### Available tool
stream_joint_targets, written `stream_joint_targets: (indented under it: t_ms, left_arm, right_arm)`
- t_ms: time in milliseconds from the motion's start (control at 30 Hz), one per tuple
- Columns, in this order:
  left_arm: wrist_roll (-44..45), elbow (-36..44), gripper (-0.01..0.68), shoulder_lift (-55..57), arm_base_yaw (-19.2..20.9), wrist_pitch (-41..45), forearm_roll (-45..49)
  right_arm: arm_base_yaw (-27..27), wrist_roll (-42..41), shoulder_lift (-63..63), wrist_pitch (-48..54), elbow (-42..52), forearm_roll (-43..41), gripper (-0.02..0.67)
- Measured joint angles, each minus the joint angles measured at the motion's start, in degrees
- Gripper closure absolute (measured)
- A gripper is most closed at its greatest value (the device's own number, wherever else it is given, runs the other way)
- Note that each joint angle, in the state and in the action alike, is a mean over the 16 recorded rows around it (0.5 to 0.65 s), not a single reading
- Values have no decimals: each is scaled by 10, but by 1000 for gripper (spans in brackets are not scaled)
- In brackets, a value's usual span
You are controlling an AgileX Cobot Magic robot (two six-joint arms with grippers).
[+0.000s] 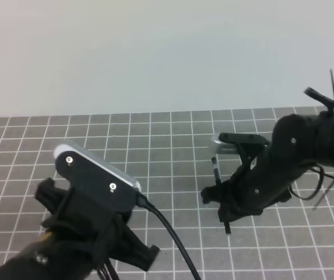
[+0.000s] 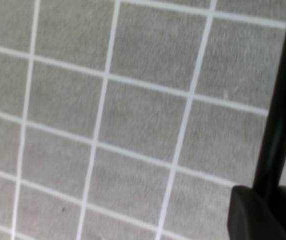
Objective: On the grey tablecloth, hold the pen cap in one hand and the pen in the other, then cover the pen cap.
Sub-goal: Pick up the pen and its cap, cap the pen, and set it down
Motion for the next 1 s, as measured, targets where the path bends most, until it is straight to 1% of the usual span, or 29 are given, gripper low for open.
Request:
stream_joint_targets:
  t_ms: [233, 533, 633, 767, 1000]
  left_arm:
    - [-47, 0, 674, 0, 0, 68, 1]
    - [-107, 0, 674, 0, 0, 154, 4]
    - [-123, 0, 674, 0, 0, 182, 5]
    - [-139, 0, 674, 0, 0, 214, 6]
    - [-160, 0, 674, -19, 0, 238, 7]
  right_arm:
    - [0, 47, 55, 25, -52, -40, 652]
    - [0, 61, 101, 49, -81, -47, 650]
    - [0, 62, 107, 54, -83, -47, 638]
    - [0, 60, 110, 58, -83, -48, 592]
    - [0, 60, 110, 62, -84, -49, 461]
